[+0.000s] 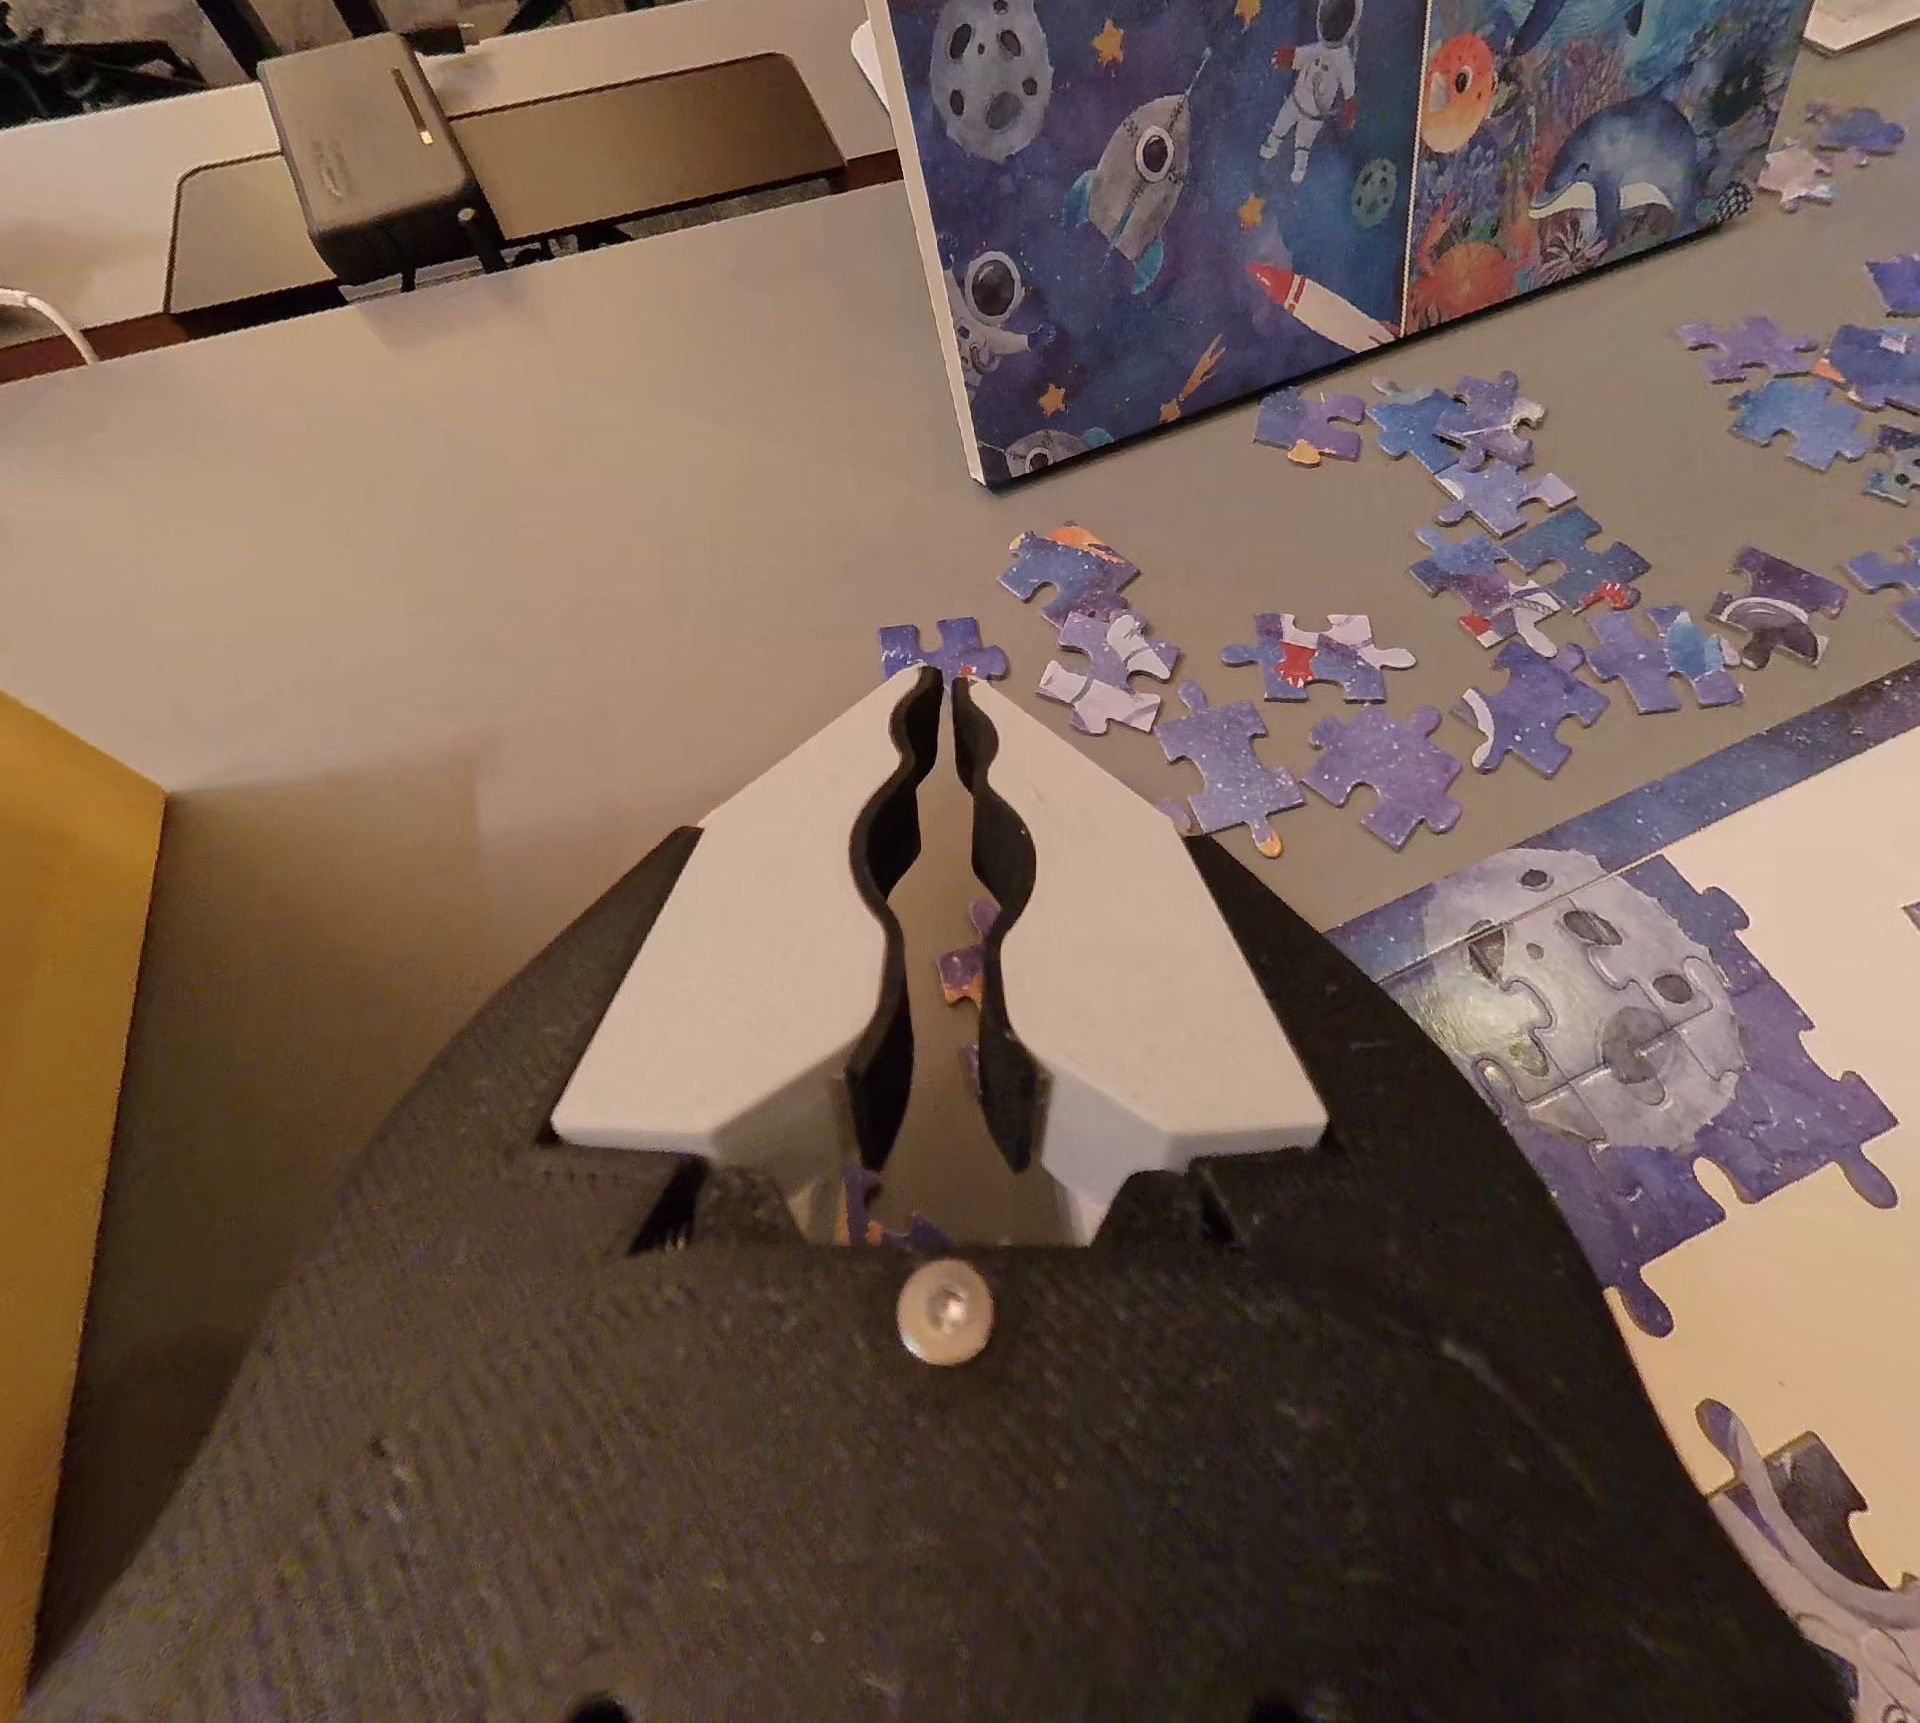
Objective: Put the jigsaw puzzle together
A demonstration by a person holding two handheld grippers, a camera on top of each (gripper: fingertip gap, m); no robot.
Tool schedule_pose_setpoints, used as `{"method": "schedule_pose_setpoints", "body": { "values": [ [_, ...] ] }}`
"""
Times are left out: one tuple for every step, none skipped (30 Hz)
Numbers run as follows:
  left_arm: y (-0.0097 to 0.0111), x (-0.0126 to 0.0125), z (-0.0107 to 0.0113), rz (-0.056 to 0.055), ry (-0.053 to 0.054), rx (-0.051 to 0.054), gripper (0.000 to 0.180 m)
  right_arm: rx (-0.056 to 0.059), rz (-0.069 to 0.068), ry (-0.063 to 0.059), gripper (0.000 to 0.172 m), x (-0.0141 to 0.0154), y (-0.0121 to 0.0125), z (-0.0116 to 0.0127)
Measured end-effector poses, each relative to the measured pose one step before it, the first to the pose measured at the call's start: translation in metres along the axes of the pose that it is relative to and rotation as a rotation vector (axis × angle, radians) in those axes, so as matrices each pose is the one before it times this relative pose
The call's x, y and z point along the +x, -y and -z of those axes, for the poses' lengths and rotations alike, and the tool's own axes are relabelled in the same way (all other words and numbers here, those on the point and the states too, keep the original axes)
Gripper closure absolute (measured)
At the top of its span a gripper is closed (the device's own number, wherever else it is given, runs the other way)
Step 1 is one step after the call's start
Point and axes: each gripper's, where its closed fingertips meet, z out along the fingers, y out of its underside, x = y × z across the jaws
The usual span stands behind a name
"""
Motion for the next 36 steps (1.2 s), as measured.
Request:
{"method": "schedule_pose_setpoints", "body": {
  "values": [
    [-0.00005, 0.00009, 0.00006, -0.0032, 0.0014, -0.0003, 0.180, 0.0002, 0.0040, -0.0031, 0.168, 0.00030, 0.00031, 0.00007],
    [0.00002, 0.00018, -0.00013, -0.0039, 0.0017, -0.0008, 0.180, 0.0019, 0.0011, -0.0019, 0.168, 0.00022, 0.00043, 0.00015],
    [-0.00017, 0.00018, -0.00018, -0.0042, 0.0017, -0.0019, 0.179, 0.0026, -0.0019, -0.0005, 0.168, 0.00023, 0.00050, 0.00037],
    [-0.00025, 0.00007, -0.00019, -0.0036, 0.0019, -0.0016, 0.179, 0.0037, -0.0037, 0.0000, 0.168, 0.00033, 0.00064, 0.00050],
    [-0.00040, 0.00021, -0.00034, -0.0033, 0.0020, -0.0018, 0.179, 0.0063, -0.0042, -0.0001, 0.168, 0.00036, 0.00126, 0.00076],
    [-0.00038, 0.00014, -0.00033, -0.0034, 0.0020, -0.0027, 0.179, 0.0094, -0.0038, -0.0006, 0.168, 0.00033, 0.00202, 0.00116],
    [-0.00041, 0.00002, -0.00032, -0.0028, 0.0021, -0.0016, 0.179, 0.0110, -0.0028, -0.0014, 0.168, 0.00033, 0.00252, 0.00146],
    [-0.00023, 0.00000, -0.00025, -0.0021, 0.0024, -0.0007, 0.179, 0.0113, -0.0009, -0.0029, 0.168, 0.00047, 0.00265, 0.00173],
    [-0.00037, -0.00014, -0.00026, -0.0013, 0.0023, -0.0008, 0.179, 0.0108, 0.0015, -0.0054, 0.168, 0.00082, 0.00269, 0.00193],
    [-0.00028, -0.00011, -0.00020, 0.0002, 0.0012, -0.0005, 0.178, 0.0097, 0.0039, -0.0077, 0.168, 0.00115, 0.00255, 0.00206],
    [-0.00022, 0.00017, -0.00025, 0.0019, -0.0006, -0.0002, 0.178, 0.0082, 0.0061, -0.0100, 0.168, 0.00164, 0.00247, 0.00217],
    [-0.00026, 0.00029, -0.00027, 0.0033, -0.0022, -0.0006, 0.177, 0.0070, 0.0084, -0.0126, 0.168, 0.00214, 0.00233, 0.00238],
    [-0.00018, 0.00025, -0.00018, 0.0037, -0.0026, -0.0003, 0.177, 0.0065, 0.0107, -0.0156, 0.168, 0.00279, 0.00247, 0.00273],
    [0.00006, 0.00015, 0.00002, 0.0032, -0.0019, 0.0009, 0.177, 0.0073, 0.0114, -0.0176, 0.168, 0.00315, 0.00260, 0.00281],
    [0.00030, 0.00000, 0.00022, 0.0025, -0.0009, 0.0022, 0.177, 0.0091, 0.0090, -0.0167, 0.168, 0.00310, 0.00276, 0.00281],
    [0.00058, 0.00004, 0.00035, 0.0025, -0.0009, 0.0035, 0.177, 0.0105, 0.0037, -0.0128, 0.168, 0.00266, 0.00258, 0.00259],
    [0.00058, 0.00027, 0.00032, 0.0022, -0.0017, 0.0031, 0.176, 0.0110, -0.0029, -0.0073, 0.168, 0.00186, 0.00207, 0.00198],
    [0.00057, 0.00031, 0.00026, 0.0016, -0.0021, 0.0027, 0.176, 0.0093, -0.0086, -0.0012, 0.169, 0.00111, 0.00137, 0.00126],
    [0.00060, 0.00042, 0.00023, 0.0008, -0.0017, 0.0027, 0.176, 0.0054, -0.0113, 0.0037, 0.169, 0.00017, 0.00036, 0.00033],
    [0.00037, 0.00055, 0.00008, -0.0002, -0.0013, 0.0017, 0.176, -0.0005, -0.0097, 0.0058, 0.168, -0.00056, -0.00066, -0.00055],
    [0.00014, 0.00037, 0.00008, -0.0010, -0.0011, 0.0006, 0.176, -0.0061, -0.0042, 0.0051, 0.168, -0.00086, -0.00165, -0.00108],
    [0.00000, 0.00034, -0.00006, -0.0017, -0.0008, -0.0005, 0.176, -0.0099, 0.0026, 0.0033, 0.168, -0.00123, -0.00210, -0.00150],
    [0.00004, 0.00020, 0.00007, -0.0017, -0.0001, -0.0005, 0.176, -0.0123, 0.0080, 0.0023, 0.168, -0.00156, -0.00233, -0.00169],
    [0.00030, 0.00008, 0.00013, -0.0008, 0.0002, 0.0014, 0.176, -0.0135, 0.0115, 0.0023, 0.168, -0.00196, -0.00244, -0.00185],
    [0.00059, 0.00015, 0.00021, 0.0004, -0.0007, 0.0025, 0.176, -0.0134, 0.0128, 0.0018, 0.168, -0.00190, -0.00237, -0.00183],
    [0.00044, 0.00025, 0.00026, 0.0010, -0.0013, 0.0024, 0.176, -0.0117, 0.0119, 0.0020, 0.168, -0.00186, -0.00197, -0.00169],
    [0.00024, 0.00012, 0.00024, 0.0007, -0.0011, 0.0015, 0.176, -0.0091, 0.0091, 0.0024, 0.168, -0.00169, -0.00159, -0.00143],
    [0.00000, 0.00000, -0.00002, 0.0001, -0.0006, -0.0001, 0.176, -0.0067, 0.0046, 0.0031, 0.168, -0.00139, -0.00127, -0.00128],
    [-0.00004, 0.00016, 0.00004, -0.0002, -0.0006, -0.0002, 0.176, -0.0040, 0.0001, 0.0041, 0.168, -0.00114, -0.00094, -0.00093],
    [0.00013, 0.00017, 0.00005, -0.0003, -0.0007, 0.0004, 0.176, -0.0017, -0.0029, 0.0043, 0.168, -0.00063, -0.00068, -0.00067],
    [0.00023, 0.00016, -0.00001, -0.0001, -0.0005, 0.0011, 0.176, -0.0002, -0.0042, 0.0024, 0.168, -0.00005, -0.00034, -0.00017],
    [0.00019, 0.00025, 0.00004, -0.0002, -0.0005, 0.0009, 0.176, 0.0021, -0.0050, -0.0003, 0.168, 0.00062, 0.00004, 0.00018],
    [0.00008, 0.00032, -0.00012, -0.0003, -0.0006, 0.0000, 0.176, 0.0050, -0.0070, -0.0011, 0.168, 0.00107, 0.00060, 0.00054],
    [-0.00023, 0.00018, -0.00011, -0.0004, -0.0006, -0.0007, 0.176, 0.0072, -0.0101, -0.0001, 0.168, 0.00110, 0.00088, 0.00076],
    [-0.00018, 0.00002, -0.00012, -0.0009, -0.0002, -0.0013, 0.175, 0.0079, -0.0129, 0.0018, 0.168, 0.00095, 0.00081, 0.00066],
    [-0.00029, -0.00005, -0.00014, -0.0007, 0.0011, -0.0015, 0.175, 0.0070, -0.0136, 0.0033, 0.168, 0.00074, 0.00074, 0.00060]
  ]
}}
